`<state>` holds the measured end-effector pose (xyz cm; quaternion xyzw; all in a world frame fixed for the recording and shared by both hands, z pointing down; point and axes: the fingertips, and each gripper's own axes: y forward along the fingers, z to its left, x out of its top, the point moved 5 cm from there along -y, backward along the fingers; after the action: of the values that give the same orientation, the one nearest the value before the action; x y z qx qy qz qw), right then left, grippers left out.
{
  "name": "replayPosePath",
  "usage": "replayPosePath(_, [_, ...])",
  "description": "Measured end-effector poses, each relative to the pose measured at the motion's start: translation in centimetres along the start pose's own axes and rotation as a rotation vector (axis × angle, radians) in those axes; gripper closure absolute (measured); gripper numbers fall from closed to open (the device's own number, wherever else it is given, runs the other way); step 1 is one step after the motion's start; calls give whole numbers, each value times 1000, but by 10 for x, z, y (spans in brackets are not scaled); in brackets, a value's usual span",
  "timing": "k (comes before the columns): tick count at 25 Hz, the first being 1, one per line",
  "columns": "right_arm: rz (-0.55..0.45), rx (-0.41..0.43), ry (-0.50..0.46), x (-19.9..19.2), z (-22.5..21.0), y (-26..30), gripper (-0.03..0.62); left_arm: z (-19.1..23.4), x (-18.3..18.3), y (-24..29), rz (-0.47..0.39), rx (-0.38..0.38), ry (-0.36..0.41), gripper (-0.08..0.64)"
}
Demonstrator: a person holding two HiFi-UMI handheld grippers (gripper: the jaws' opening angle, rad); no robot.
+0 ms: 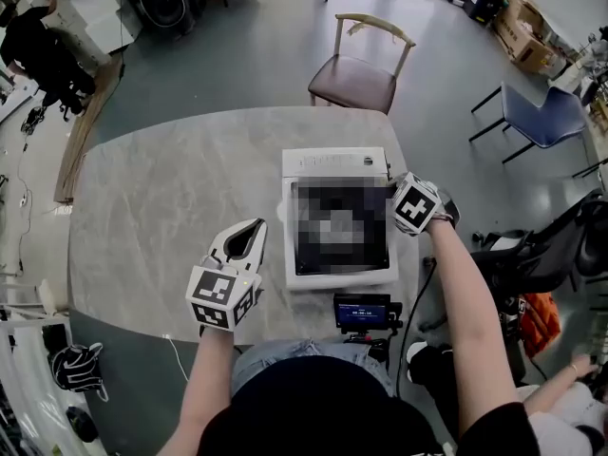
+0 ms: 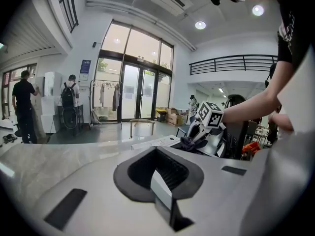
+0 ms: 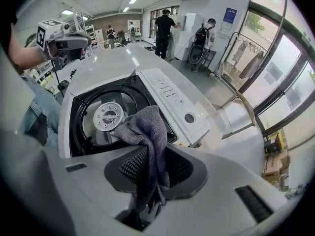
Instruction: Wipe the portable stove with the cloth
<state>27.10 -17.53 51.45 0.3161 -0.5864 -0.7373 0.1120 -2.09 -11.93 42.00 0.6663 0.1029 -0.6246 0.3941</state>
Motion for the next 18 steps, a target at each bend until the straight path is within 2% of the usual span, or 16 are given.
replayPosePath(5, [24,-42,-6,2,8,-4,492,1,-1,0,-12,-1,-9,549])
replayPosePath(9, [36,-15,-21,7,19,-18,494,1,2,-1,-26,-10,-16,549])
replayPosePath(14, [-69,7,19,28,13,-47,494,4,0,-4,-34,-12,-23,549])
replayPosePath(18, [-177,-8,149,49,-5,-59,494,6,-3,-9,-38,-12,-34,549])
